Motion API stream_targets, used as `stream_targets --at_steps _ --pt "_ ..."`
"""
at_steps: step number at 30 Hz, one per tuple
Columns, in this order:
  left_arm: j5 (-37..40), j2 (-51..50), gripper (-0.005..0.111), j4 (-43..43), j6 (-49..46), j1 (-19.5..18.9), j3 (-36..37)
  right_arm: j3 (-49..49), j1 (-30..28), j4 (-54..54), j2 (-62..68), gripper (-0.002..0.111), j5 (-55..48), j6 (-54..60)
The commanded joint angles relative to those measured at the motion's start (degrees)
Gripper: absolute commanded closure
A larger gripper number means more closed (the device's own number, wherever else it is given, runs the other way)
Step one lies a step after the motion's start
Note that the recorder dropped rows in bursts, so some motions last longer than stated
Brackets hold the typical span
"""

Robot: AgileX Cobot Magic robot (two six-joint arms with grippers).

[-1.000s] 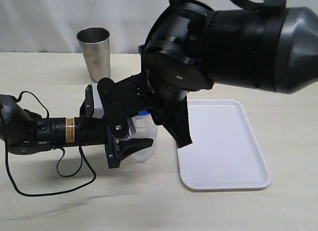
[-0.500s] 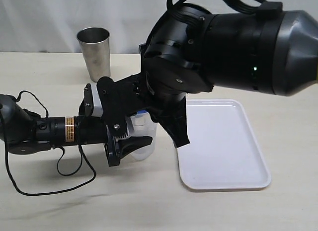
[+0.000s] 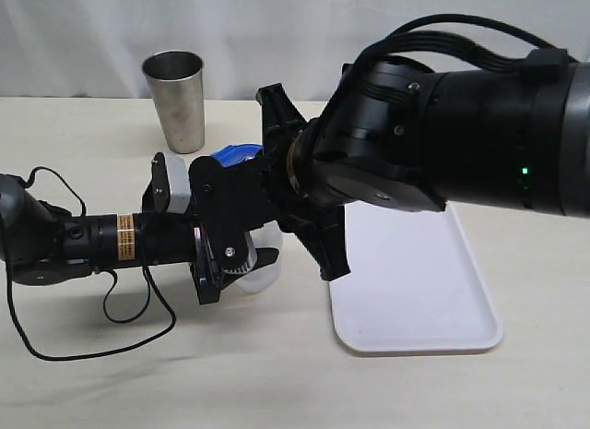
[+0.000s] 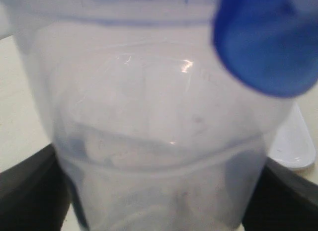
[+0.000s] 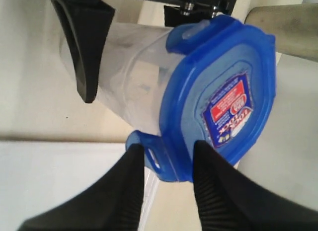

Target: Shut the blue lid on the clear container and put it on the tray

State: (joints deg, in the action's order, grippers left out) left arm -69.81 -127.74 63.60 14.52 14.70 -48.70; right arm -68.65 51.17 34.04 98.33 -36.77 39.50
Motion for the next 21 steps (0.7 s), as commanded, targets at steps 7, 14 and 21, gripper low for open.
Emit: stream_targets --at_steps 7,14,21 --pt "-0.2 0.3 0.107 3.4 -0.7 0.6 -0.1 1.7 0.0 -4.7 2.9 0.079 3.8 -4.7" --pt "-0.2 0.3 0.107 3.4 -0.7 0.6 -0.1 1.7 0.0 -4.7 2.9 0.08 4.2 -7.3" --pt "-0.2 0.3 0.107 3.3 -0.7 0.6 -0.1 1.7 0.0 -4.7 2.9 0.084 4.3 -10.3"
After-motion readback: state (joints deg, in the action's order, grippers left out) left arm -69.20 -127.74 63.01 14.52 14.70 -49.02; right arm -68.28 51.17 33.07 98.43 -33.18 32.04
